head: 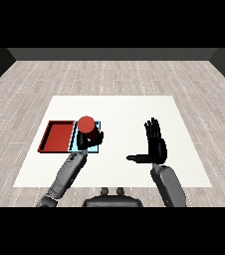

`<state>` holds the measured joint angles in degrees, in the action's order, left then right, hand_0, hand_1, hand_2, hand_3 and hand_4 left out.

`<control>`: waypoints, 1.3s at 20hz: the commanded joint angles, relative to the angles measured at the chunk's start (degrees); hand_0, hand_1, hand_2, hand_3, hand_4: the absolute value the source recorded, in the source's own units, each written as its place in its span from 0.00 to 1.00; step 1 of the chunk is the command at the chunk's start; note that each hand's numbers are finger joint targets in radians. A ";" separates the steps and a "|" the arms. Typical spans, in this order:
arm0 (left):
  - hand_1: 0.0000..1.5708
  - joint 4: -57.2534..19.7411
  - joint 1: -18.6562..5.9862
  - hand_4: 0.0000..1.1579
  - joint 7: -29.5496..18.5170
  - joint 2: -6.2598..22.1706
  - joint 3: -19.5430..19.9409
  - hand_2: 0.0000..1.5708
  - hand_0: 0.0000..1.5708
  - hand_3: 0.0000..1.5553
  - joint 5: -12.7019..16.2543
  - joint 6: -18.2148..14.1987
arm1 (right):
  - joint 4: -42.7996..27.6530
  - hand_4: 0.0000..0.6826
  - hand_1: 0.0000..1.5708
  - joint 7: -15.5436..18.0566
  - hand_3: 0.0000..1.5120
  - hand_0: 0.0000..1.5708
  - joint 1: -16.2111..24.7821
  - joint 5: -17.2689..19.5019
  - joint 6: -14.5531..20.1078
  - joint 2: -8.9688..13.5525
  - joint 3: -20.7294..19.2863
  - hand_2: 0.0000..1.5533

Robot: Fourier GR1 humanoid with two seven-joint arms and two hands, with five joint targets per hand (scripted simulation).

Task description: Pick the red can and put it in the red box

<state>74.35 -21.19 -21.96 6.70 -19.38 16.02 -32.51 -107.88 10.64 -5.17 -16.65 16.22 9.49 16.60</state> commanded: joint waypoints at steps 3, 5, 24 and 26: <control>1.00 0.20 0.84 0.97 2.55 8.03 7.63 1.00 1.00 0.96 1.00 3.33 | -2.06 0.00 0.00 1.45 0.00 0.00 7.64 -2.57 -3.12 3.36 -5.30 0.00; 1.00 2.11 -0.12 0.96 6.55 10.47 7.10 1.00 1.00 0.96 -2.36 0.52 | -0.89 0.00 0.00 2.39 0.00 0.00 8.82 -3.59 -4.61 4.08 -7.31 0.00; 0.60 -50.95 -10.90 0.77 17.43 24.76 10.23 0.54 0.60 0.43 -13.74 7.93 | 12.92 0.00 0.00 7.37 0.00 0.00 4.17 -4.91 -7.39 1.32 -11.02 0.00; 0.40 -56.29 -15.46 0.67 19.86 24.17 10.44 0.38 0.40 0.00 -14.07 10.31 | 14.44 0.00 0.00 6.00 0.00 0.00 2.29 -3.93 -7.83 2.85 -11.18 0.00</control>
<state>28.26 -31.25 -4.59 31.12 -8.71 3.86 -24.22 -97.28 16.63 -0.12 -20.85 9.30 11.67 6.34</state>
